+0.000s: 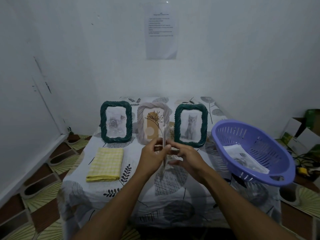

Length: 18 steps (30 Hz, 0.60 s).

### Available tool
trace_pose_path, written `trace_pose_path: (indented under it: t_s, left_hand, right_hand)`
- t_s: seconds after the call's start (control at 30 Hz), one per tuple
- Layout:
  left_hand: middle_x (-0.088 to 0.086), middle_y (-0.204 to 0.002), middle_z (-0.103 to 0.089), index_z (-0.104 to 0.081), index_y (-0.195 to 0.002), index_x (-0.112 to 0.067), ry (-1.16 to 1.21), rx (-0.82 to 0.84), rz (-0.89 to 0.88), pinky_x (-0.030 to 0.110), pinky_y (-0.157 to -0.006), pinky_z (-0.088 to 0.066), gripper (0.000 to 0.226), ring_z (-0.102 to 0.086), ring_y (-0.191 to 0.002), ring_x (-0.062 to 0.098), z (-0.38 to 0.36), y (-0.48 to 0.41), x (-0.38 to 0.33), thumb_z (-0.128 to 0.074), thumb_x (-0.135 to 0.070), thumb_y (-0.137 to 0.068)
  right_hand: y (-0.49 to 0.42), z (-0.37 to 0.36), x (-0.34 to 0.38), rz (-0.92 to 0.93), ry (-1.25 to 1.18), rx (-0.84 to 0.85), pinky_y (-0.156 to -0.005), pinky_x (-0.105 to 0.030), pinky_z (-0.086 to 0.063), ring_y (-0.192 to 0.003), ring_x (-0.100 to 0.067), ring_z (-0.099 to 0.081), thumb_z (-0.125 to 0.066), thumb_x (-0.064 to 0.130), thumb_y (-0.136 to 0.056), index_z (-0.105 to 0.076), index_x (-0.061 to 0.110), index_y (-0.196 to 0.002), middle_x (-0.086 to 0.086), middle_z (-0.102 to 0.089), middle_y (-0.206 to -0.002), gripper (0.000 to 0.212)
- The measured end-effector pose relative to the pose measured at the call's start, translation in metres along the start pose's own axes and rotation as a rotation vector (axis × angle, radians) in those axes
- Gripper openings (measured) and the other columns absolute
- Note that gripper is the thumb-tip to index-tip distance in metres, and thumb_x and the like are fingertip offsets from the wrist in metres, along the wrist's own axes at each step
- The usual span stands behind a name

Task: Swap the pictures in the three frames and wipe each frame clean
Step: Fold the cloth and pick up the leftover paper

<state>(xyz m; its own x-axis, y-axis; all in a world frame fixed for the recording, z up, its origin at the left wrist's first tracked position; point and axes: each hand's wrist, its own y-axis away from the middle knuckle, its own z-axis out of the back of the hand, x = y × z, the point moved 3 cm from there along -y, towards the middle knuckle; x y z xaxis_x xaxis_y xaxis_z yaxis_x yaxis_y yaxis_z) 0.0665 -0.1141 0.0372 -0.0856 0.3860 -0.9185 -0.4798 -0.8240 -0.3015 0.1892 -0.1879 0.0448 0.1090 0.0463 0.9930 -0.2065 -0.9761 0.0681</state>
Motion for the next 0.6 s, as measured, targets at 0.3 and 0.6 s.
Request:
trace_pose_path:
  t_s: [0.3, 0.6]
  left_hand:
    - [0.001, -0.099, -0.075, -0.068, -0.103, -0.023, 0.299, 0.059, 0.158, 0.036, -0.081, -0.057, 0.023, -0.07, -0.094, 0.018, 0.007, -0.009, -0.004, -0.051, -0.008, -0.096]
    - [0.0, -0.115, -0.069, -0.06, -0.119, -0.024, 0.31, 0.045, 0.202, 0.045, -0.092, -0.054, 0.023, -0.066, -0.107, 0.019, -0.01, 0.005, 0.026, -0.048, -0.02, -0.099]
  right_hand:
    - [-0.009, 0.016, 0.002, 0.133, 0.063, -0.271, -0.077, -0.022, -0.053, -0.102, -0.012, -0.066, -0.06, 0.004, -0.091, -0.06, 0.019, -0.121, 0.004, -0.071, -0.11, 0.034]
    - [-0.007, 0.009, -0.028, 0.094, 0.089, -0.363, -0.065, -0.026, -0.058, -0.094, -0.015, -0.069, -0.052, 0.002, -0.093, -0.067, 0.028, -0.11, 0.005, -0.073, -0.103, 0.034]
